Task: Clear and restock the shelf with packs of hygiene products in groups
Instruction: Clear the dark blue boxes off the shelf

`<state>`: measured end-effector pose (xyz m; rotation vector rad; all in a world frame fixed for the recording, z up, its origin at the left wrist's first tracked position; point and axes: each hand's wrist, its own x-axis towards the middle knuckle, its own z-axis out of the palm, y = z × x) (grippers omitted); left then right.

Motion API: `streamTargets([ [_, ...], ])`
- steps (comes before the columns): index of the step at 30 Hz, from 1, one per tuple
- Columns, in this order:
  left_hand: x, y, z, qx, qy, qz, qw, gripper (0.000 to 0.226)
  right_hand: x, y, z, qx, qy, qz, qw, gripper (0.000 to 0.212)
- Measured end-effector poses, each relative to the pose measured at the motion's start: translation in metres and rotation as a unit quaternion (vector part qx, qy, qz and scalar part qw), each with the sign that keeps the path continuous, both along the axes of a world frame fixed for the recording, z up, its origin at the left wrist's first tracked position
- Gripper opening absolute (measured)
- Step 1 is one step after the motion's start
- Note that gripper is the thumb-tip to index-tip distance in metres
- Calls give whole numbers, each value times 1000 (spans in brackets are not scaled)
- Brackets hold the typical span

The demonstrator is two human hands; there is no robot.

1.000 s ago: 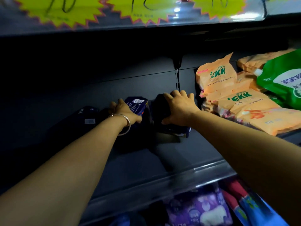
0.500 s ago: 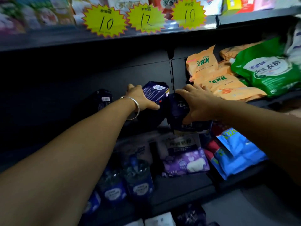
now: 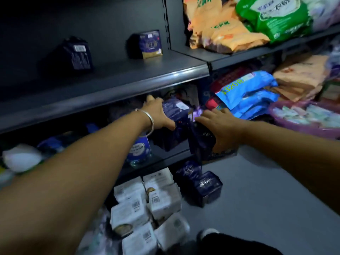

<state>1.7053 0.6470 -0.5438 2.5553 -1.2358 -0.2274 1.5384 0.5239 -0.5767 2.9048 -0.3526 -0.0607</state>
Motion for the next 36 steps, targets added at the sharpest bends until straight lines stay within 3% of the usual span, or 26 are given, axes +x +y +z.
streamTargets([
  [7,2,-36,-118,36,44,-4,998,85,6,-20,-105,27,60,52,996,103],
  [14,6,-68,-212,38,78,-18,996,79,12,-37,-188,64,89,87,990,83],
  [20,10,-79,-249,60,114,-64,990,102,10,-43,-224,47,79,119,989,105],
  [23,14,-74,-257,108,131,-85,982,111,8,-43,-229,57,36,96,993,106],
  [28,17,-68,-239,139,127,-97,977,104,8,-38,-204,102,87,84,987,91],
  [32,24,-57,-196,109,92,-96,985,81,14,-35,-171,111,72,71,989,86],
  [36,33,-36,-129,28,48,-79,995,53,36,-25,-115,92,-39,95,990,58],
])
